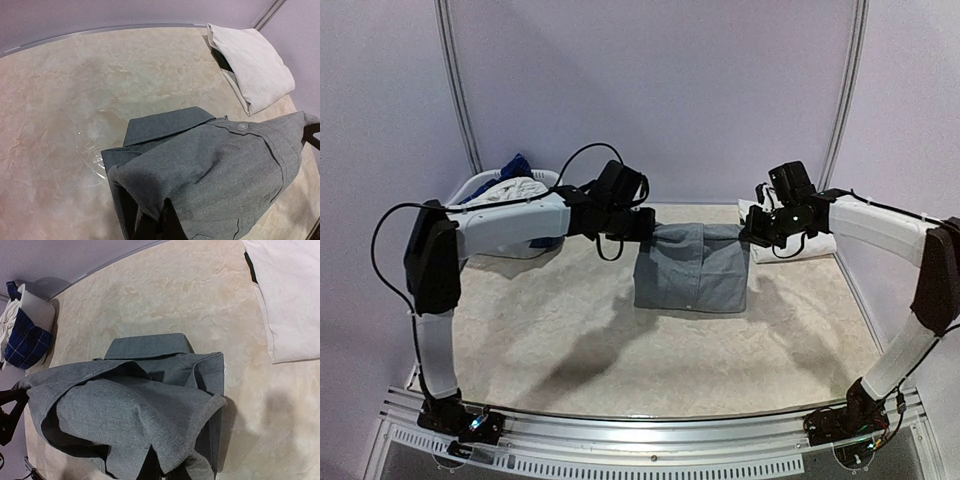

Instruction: Fold and stack the mixed laundry pile

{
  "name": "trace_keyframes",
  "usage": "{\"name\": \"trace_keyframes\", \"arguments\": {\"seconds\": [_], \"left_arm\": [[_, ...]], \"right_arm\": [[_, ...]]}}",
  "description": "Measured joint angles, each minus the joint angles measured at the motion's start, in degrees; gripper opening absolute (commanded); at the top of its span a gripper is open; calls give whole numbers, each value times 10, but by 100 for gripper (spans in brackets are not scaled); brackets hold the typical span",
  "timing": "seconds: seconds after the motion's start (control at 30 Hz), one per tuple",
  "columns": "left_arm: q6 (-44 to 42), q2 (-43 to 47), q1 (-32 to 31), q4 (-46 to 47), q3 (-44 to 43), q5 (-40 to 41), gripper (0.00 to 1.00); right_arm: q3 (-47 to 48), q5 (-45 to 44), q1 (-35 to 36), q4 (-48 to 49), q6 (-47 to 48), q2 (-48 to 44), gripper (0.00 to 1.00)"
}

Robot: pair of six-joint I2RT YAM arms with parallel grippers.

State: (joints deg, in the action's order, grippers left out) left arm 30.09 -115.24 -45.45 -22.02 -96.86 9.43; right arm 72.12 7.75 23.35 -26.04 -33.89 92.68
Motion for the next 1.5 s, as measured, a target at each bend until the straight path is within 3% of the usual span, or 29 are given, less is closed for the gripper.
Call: {"name": "trace_keyframes", "arguments": {"seconds": [0.53, 0.7, 0.87, 1.0, 1.1, 1.17, 1.27, 1.5], "left_arm": [[12, -207, 81, -1, -182, -103, 1], [27, -227, 96, -1, -193, -122, 9], [36, -233, 103, 4, -203, -146, 44], [28, -237, 106, 8, -215, -173, 77], [18, -232, 106, 7, -218, -178, 84], [9, -218, 106, 5, -206, -170, 84], [-8, -170, 105, 1, -160, -145, 77], [-37, -52, 85, 7, -87, -114, 42]], "right_arm": [[143, 66, -58, 57, 9, 249, 2], [175, 79, -60, 60, 12, 282, 16], [184, 81, -66, 61, 11, 292, 49], [186, 90, -69, 62, 8, 291, 58], [186, 97, -69, 61, 6, 280, 63], [184, 100, -69, 59, 8, 261, 63], [167, 100, -66, 59, 14, 209, 58], [65, 131, -20, 94, 37, 48, 26]]}}
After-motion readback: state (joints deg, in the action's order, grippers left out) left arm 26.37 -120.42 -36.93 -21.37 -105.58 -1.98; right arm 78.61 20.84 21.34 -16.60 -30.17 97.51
